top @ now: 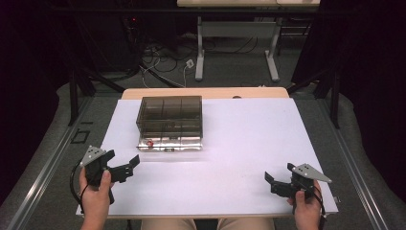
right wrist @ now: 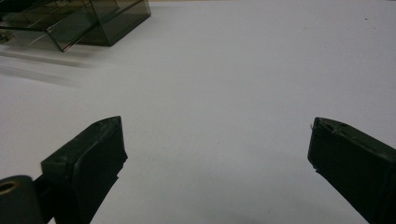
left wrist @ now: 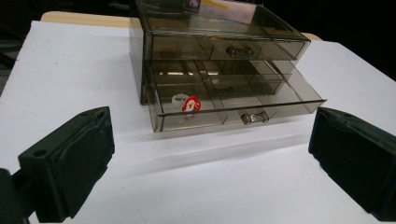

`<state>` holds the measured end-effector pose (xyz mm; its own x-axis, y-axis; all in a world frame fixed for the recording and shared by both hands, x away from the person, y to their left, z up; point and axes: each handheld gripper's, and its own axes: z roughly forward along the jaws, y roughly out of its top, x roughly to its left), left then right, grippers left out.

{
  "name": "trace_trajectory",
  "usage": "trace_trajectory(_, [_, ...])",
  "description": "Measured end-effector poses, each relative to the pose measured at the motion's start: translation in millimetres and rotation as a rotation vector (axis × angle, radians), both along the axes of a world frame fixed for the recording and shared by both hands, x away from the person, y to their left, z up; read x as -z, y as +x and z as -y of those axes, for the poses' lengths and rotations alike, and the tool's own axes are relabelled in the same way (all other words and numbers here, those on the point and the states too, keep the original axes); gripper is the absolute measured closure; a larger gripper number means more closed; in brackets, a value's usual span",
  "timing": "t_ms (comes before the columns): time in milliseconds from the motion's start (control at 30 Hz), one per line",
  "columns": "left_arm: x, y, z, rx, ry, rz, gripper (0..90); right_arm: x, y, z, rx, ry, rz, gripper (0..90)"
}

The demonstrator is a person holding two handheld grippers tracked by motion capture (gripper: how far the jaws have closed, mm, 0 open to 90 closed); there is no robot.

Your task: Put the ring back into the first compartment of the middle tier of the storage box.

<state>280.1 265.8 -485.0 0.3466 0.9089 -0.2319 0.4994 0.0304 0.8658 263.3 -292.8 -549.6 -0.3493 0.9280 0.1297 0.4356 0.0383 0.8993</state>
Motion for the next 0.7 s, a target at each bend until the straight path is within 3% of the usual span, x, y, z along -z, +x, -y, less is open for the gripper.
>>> trace_trajectory(67, [2.2,-3.3,-3.0,0.0,0.018,0.014,0.4,-0.1,-0.2,-0.2,0.001,0.003,-0.002,3.5])
trace_trajectory(200, [7.9,-9.3,-9.8,-0.006,0.01,0.025,0.4,-0.1,-0.2,-0.2,0.001,-0.004,-0.001,3.5])
trace_trajectory(700, [36.4,-23.5,-29.9,-0.024,-0.021,0.016,0.4,-0.7,-0.5,0.1,0.0,-0.01,-0.002,3.5])
